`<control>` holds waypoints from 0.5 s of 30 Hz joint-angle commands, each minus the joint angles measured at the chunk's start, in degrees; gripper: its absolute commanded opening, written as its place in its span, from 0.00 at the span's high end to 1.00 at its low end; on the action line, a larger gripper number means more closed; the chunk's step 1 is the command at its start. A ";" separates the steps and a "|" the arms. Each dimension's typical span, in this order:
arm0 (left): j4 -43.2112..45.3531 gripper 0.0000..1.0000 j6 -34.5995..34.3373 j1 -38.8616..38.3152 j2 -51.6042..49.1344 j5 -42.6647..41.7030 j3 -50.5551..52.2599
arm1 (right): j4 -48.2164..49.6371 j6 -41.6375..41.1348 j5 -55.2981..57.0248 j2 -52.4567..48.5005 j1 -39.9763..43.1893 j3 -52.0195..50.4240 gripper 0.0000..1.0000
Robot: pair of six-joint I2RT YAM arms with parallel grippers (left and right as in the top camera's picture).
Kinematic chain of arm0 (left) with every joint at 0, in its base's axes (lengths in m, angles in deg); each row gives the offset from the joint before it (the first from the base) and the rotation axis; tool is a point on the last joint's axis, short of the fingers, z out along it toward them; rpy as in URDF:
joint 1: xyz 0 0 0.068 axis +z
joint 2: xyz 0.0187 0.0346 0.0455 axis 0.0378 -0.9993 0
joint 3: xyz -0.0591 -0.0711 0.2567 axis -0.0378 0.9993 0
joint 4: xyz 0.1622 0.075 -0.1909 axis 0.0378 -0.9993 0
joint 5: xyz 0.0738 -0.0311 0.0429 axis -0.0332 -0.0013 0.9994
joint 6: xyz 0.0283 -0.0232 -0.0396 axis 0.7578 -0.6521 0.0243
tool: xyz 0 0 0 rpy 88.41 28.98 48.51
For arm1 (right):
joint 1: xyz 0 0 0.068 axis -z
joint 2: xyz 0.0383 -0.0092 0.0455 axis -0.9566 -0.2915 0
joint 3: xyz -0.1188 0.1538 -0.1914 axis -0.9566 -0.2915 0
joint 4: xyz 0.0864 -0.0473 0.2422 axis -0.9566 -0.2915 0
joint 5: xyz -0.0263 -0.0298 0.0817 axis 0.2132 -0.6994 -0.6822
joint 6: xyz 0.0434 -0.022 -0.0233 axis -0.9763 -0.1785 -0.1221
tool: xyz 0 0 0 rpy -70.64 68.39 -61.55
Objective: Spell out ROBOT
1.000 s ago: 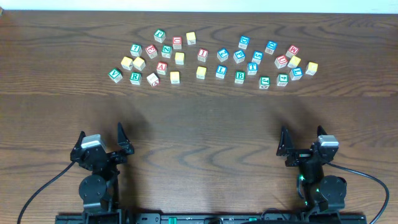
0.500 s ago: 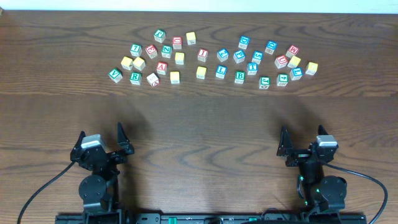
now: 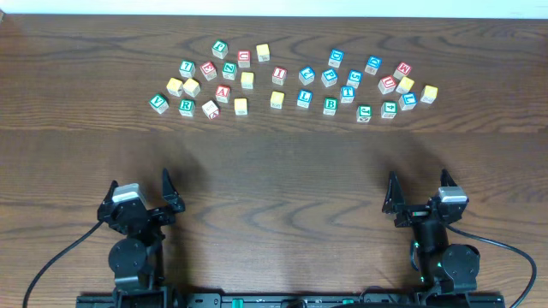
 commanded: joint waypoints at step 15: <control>-1.11 0.01 1.01 0.28 -18.01 0.26 -17.44 | -1.38 0.76 -1.20 -1.99 0.20 8.72 0.01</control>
